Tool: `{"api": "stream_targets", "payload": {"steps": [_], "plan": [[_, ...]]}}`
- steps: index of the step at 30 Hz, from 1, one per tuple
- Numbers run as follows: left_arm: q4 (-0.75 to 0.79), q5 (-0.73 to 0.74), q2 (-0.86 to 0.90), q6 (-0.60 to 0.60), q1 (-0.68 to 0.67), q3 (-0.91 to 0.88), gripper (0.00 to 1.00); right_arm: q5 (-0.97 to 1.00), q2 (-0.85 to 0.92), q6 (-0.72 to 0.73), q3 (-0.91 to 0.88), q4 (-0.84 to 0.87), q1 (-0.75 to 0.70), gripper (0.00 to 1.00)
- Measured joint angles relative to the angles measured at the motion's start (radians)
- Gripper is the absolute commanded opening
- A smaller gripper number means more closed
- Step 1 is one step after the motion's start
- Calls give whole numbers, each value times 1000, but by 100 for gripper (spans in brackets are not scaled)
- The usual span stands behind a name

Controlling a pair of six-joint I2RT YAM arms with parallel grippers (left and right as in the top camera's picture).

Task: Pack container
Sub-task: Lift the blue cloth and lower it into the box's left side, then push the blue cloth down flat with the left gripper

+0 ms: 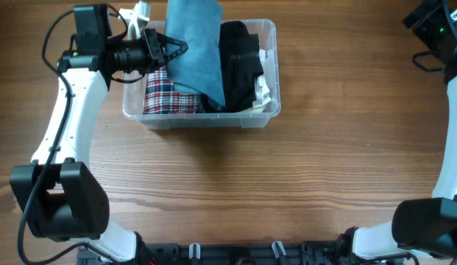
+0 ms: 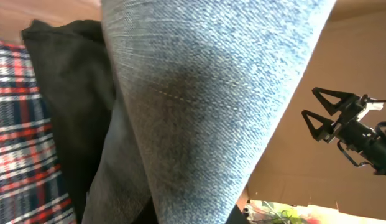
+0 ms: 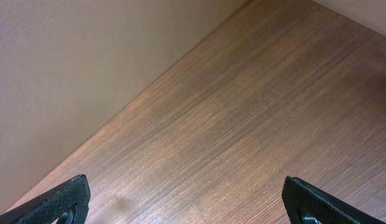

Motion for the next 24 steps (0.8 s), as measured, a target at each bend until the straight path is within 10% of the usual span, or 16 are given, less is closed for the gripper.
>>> {"api": "stream_targets", "payload": {"steps": [12, 14, 16, 19, 24], "plan": [[-145, -294, 0, 113, 120, -103, 6, 0, 0, 0, 0, 0, 0, 100], [-162, -420, 0, 133, 97, -103, 26, 0, 0, 0, 0, 0, 0, 100], [-161, -525, -1, 148, 68, -103, 74, 0, 0, 0, 0, 0, 0, 100], [-159, -592, -1, 160, 59, -103, 89, 0, 0, 0, 0, 0, 0, 100], [-201, -624, -21, 167, 32, -60, 86, 0, 0, 0, 0, 0, 0, 100]]}}
